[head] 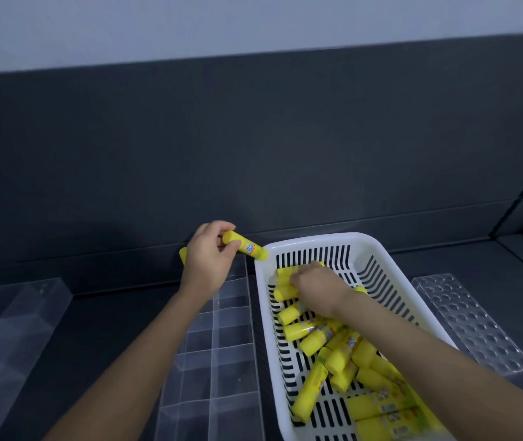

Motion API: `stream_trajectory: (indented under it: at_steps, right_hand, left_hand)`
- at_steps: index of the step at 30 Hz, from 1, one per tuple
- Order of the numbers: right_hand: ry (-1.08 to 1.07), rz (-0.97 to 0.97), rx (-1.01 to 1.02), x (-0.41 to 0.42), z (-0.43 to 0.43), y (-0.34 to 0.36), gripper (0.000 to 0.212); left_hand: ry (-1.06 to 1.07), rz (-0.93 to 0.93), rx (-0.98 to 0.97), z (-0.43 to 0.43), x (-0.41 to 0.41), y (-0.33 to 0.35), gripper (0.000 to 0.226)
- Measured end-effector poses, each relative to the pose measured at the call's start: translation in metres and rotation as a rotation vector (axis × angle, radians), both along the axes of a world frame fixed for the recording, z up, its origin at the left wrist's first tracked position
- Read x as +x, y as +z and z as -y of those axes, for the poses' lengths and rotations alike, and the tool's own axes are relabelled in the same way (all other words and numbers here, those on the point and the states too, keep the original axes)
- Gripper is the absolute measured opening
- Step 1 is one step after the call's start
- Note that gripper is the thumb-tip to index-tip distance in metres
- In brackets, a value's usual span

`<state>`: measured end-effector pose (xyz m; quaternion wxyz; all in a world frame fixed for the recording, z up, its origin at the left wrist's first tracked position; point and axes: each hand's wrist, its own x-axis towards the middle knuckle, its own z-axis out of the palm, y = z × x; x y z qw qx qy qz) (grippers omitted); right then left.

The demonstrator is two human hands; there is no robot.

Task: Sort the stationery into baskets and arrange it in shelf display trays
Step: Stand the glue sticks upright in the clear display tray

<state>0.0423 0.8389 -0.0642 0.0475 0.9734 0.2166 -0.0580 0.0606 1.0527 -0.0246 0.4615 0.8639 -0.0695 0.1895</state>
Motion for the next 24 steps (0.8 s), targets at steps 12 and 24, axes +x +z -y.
stream_trajectory:
  at_steps: [12, 24]
  right_hand:
    - [-0.173, 0.010, 0.322, 0.007, -0.011, 0.042, 0.023]
    - [-0.381, 0.024, 1.149, 0.017, -0.056, 0.064, 0.026]
  left_hand:
    - [-0.043, -0.094, 0.302, -0.041, 0.015, 0.011, 0.024]
    - [0.004, -0.017, 0.705, -0.043, 0.030, -0.013, 0.027]
